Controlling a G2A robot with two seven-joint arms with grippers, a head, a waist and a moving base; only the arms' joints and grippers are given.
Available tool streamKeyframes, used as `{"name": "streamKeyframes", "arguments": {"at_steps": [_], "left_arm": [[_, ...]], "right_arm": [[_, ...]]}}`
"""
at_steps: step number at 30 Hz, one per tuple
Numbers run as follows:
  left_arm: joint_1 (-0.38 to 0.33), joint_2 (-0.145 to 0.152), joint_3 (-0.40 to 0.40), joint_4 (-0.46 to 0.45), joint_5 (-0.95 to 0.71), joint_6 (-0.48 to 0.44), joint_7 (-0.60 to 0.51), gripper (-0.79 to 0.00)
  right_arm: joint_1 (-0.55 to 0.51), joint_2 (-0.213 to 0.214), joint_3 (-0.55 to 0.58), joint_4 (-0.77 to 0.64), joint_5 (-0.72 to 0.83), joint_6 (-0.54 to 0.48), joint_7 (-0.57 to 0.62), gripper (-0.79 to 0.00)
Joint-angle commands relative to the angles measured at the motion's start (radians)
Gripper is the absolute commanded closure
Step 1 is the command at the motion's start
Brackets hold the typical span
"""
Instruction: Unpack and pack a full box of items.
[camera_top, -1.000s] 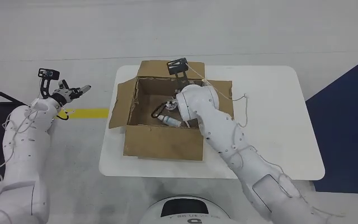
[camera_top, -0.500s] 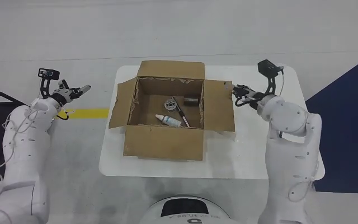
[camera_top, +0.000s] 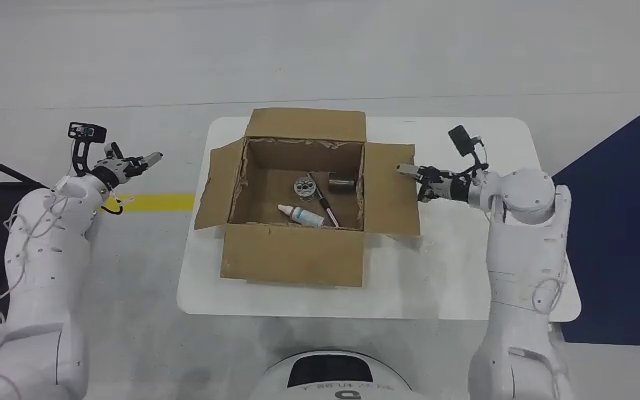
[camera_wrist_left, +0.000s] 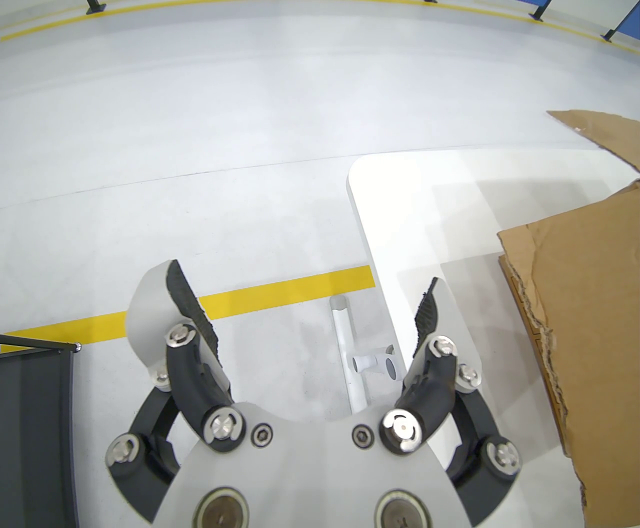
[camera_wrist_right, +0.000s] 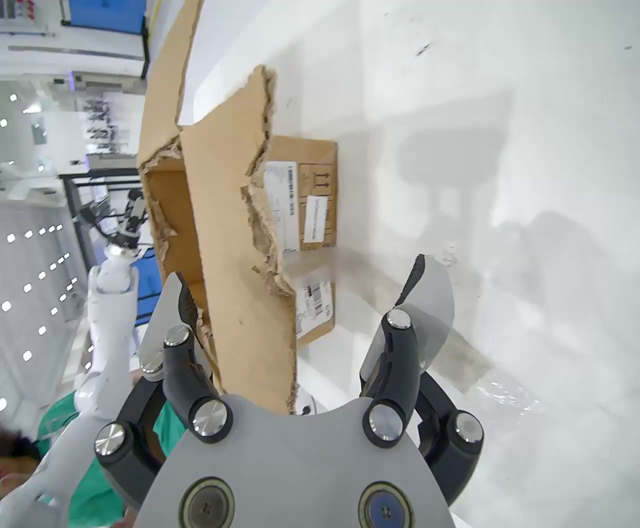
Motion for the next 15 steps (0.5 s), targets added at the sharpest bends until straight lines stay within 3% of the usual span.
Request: {"name": "streamKeyframes", "arguments": {"at_steps": [1, 4, 9, 11, 15], "left_arm": [[0.0, 0.0, 0.0, 0.0, 0.0, 0.0, 0.0, -0.785], [0.0, 0.0, 0.0, 0.0, 0.0, 0.0, 0.0, -0.785], [0.0, 0.0, 0.0, 0.0, 0.0, 0.0, 0.0, -0.785], [0.0, 0.0, 0.0, 0.0, 0.0, 0.0, 0.0, -0.785], [0.0, 0.0, 0.0, 0.0, 0.0, 0.0, 0.0, -0.785]], "right_arm": [[0.024, 0.009, 0.03, 0.052, 0.12, -0.036, 0.056, -0.677], [0.054, 0.023, 0.055, 0.129, 0.291, -0.08, 0.106, -0.594], [0.072, 0.063, -0.006, 0.167, 0.494, -0.1, 0.106, -0.619], [0.075, 0.081, -0.052, 0.16, 0.53, -0.101, 0.106, -0.634], [0.105, 0.108, -0.153, 0.147, 0.559, -0.071, 0.106, -0.594]]}}
